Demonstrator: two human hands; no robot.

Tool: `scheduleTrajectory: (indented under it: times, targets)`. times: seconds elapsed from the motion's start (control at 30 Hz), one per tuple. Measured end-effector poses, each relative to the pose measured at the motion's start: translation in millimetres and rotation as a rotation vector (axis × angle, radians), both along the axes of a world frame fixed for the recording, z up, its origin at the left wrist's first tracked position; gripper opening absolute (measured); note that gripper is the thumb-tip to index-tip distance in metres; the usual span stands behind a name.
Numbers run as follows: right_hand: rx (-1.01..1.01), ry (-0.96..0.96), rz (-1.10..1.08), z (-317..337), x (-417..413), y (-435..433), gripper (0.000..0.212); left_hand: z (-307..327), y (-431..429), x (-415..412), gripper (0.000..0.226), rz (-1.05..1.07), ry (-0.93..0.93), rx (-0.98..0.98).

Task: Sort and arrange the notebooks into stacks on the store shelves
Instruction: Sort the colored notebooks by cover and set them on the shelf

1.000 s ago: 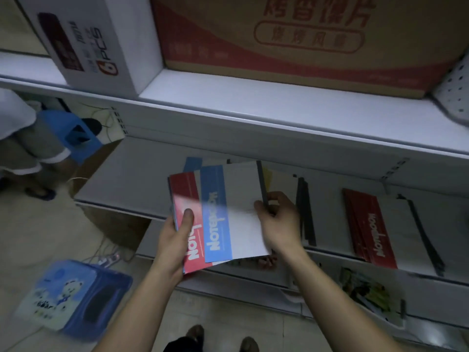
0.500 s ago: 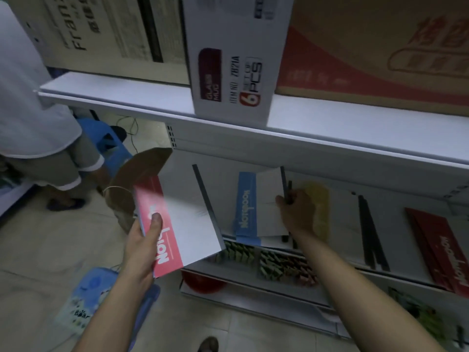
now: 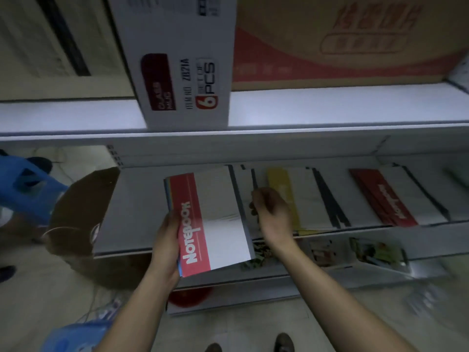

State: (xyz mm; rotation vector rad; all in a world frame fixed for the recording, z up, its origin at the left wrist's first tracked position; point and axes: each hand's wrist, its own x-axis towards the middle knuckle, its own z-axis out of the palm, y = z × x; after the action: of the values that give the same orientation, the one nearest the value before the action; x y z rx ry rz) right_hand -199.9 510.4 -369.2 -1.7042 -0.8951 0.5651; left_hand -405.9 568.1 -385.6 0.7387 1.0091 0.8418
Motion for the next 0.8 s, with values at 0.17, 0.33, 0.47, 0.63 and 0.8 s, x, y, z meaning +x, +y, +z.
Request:
scheduleTrajectory:
  times: [0.17,0.33,0.47,0.63,0.8]
  targets:
    - [0.003,0.047,-0.182,4,33,-54,0.014,4,-16,75,0.031,-0.147,0.097,0.083]
    - [-0.012,0.083,-0.385,3,105,-108,0.013,6,-45,154,0.032,-0.289,0.162,0.176]
    - [-0.019,0.079,-0.434,-4,174,-146,0.01,8,-71,220,0.019,-0.319,0.171,0.187]
    - [-0.045,0.075,-0.499,-2,286,-184,0.016,11,-103,292,0.016,-0.279,0.206,0.232]
    - [-0.158,-0.014,-0.531,2,391,-198,0.019,1,-113,340,0.052,-0.16,0.258,0.23]
